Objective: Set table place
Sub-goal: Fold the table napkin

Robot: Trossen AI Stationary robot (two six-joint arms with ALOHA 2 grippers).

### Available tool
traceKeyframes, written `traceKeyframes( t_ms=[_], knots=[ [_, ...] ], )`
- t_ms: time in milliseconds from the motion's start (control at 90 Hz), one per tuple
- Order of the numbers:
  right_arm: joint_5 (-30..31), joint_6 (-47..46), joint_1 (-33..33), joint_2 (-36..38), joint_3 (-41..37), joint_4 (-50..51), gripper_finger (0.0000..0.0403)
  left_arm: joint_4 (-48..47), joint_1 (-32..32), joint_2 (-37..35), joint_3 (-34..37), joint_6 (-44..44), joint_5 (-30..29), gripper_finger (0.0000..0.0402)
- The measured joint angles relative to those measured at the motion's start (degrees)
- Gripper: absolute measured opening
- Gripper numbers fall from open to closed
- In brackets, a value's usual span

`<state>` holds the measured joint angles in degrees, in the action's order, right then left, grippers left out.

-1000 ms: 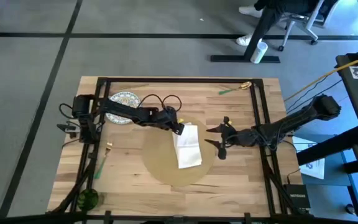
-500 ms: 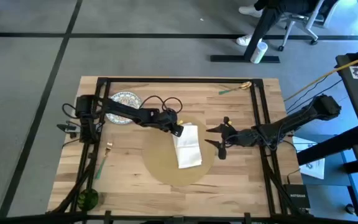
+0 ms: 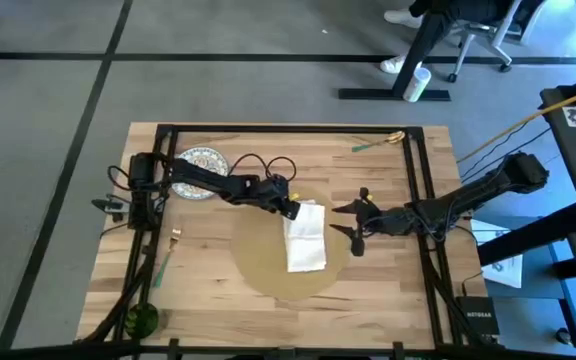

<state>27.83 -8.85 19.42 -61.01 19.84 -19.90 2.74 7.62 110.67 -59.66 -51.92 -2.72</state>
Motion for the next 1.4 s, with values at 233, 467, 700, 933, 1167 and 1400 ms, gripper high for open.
traceKeyframes(
  t_ms=[233, 467, 700, 933, 1167, 1400],
  knots=[
    [0.0, -0.2, 0.0, 0.0, 0.0, 0.4, 0.0195, 0.1, -0.1, -0.1, 0.0, 0.2, 0.0, 0.0109],
    [0.0, -0.2, 0.0, 0.0, 0.0, 0.4, 0.0195, 0.7, -0.1, -1.5, 0.0, 1.4, 0.1, 0.0109],
    [0.0, -0.2, 0.0, 0.0, 0.0, 0.4, 0.0195, 0.8, -1.0, -1.5, 0.0, 1.6, -0.3, 0.0109],
    [0.0, -0.3, 0.0, 0.0, 0.0, 0.4, 0.0195, -1.5, -0.6, -1.5, 0.0, 1.0, -1.4, 0.0109],
    [0.0, -0.3, 0.0, 0.0, 0.0, 0.4, 0.0195, -1.7, -0.4, -1.5, 0.0, 1.1, -1.9, 0.0109],
    [0.0, -0.3, 0.0, 0.0, 0.0, 0.4, 0.0195, -1.6, -0.4, -1.5, 0.0, 1.2, -1.9, 0.0109]
  ],
)
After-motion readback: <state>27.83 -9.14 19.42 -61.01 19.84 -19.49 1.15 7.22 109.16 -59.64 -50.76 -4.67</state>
